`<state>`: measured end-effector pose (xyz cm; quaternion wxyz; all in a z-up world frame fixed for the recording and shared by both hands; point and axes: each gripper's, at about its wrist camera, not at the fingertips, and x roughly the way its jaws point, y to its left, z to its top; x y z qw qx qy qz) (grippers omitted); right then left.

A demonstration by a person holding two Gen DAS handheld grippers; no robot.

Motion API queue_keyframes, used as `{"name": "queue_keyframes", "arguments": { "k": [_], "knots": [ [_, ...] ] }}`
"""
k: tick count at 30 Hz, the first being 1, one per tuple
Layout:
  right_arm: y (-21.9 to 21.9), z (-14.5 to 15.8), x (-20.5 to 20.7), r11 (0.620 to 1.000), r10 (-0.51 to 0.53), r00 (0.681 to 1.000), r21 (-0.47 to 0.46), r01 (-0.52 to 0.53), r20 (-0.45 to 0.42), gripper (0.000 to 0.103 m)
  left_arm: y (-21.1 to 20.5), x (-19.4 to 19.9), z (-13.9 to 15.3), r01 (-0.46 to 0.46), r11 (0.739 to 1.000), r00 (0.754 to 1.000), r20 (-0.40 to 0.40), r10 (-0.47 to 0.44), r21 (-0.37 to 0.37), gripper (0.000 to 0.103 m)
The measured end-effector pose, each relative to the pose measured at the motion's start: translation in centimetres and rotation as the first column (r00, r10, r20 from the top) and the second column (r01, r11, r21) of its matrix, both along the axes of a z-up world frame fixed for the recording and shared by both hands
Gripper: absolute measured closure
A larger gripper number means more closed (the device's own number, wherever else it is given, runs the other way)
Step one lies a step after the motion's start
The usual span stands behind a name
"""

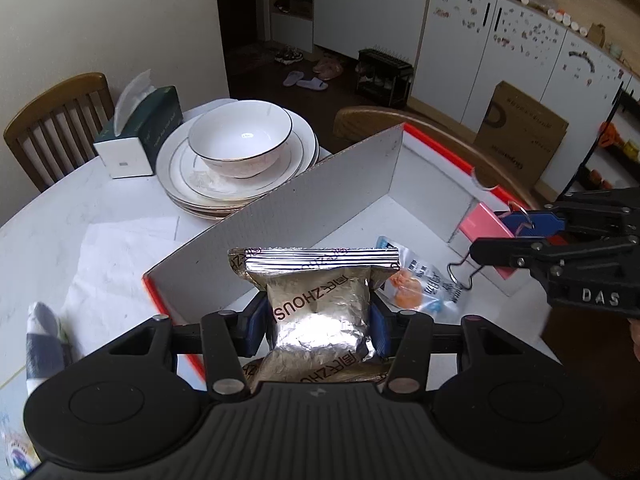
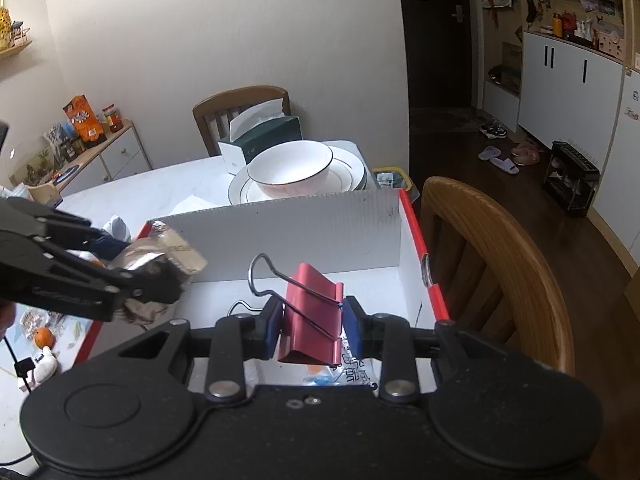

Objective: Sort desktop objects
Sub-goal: 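Carry the pink clip and gold foil packet toward the red box with both tools, then lower the pink clip into the box with the right tool while the left holds the gold packet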

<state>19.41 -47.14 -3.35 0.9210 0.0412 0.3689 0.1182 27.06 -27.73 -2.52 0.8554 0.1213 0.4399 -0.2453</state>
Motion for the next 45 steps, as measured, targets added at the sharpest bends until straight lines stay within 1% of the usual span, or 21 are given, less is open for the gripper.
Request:
{"name": "queue_keyframes", "arguments": {
  "k": [3,10,19,23,29,37,40,42,45],
  "knots": [
    [0.3,-0.7,0.6,1.000,0.016,1.000,-0.018,-0.016,-0.020,0.071,-0.9,1.1,-1.0,0.014,0.999,1.000,-0.006,-0.014,0.033,0.053],
    [1.3,-2.4,1.8,0.996,0.063,0.994,-0.056,-0.068,-0.091,0.071,-2.2,2.9,-3.6,0.042,0.994,0.998,-0.053,-0.037,0.098,0.053],
    [2.2,-4.2,2.5,0.988,0.101,0.980,-0.100,-0.119,-0.170,0.071,-3.3,4.6,-6.5,0.064,0.980,0.988,-0.150,-0.035,0.190,0.053],
    [2.6,-4.7,2.6,0.983,0.112,0.975,-0.120,-0.137,-0.191,0.071,-3.9,5.0,-7.3,0.073,0.974,0.982,-0.186,-0.033,0.212,0.053],
    [3.0,-5.7,2.8,0.978,0.123,0.967,-0.141,-0.157,-0.225,0.072,-4.0,5.4,-7.8,0.080,0.972,0.974,-0.223,-0.030,0.221,0.053],
    [3.1,-6.5,3.1,0.977,0.120,0.962,-0.143,-0.158,-0.245,0.072,-3.6,5.4,-8.2,0.085,0.976,0.967,-0.252,-0.031,0.203,0.052],
    [3.2,-6.6,3.1,0.977,0.118,0.962,-0.147,-0.157,-0.246,0.070,-3.3,5.2,-7.8,0.083,0.980,0.968,-0.248,-0.036,0.181,0.045],
    [3.2,-6.5,3.1,0.976,0.120,0.962,-0.146,-0.159,-0.246,0.068,-3.1,4.9,-7.4,0.084,0.982,0.970,-0.238,-0.042,0.172,0.038],
    [3.1,-6.2,2.7,0.976,0.123,0.961,-0.144,-0.162,-0.246,0.062,-2.7,4.5,-6.9,0.084,0.984,0.972,-0.231,-0.046,0.160,0.038]
  ]
}}
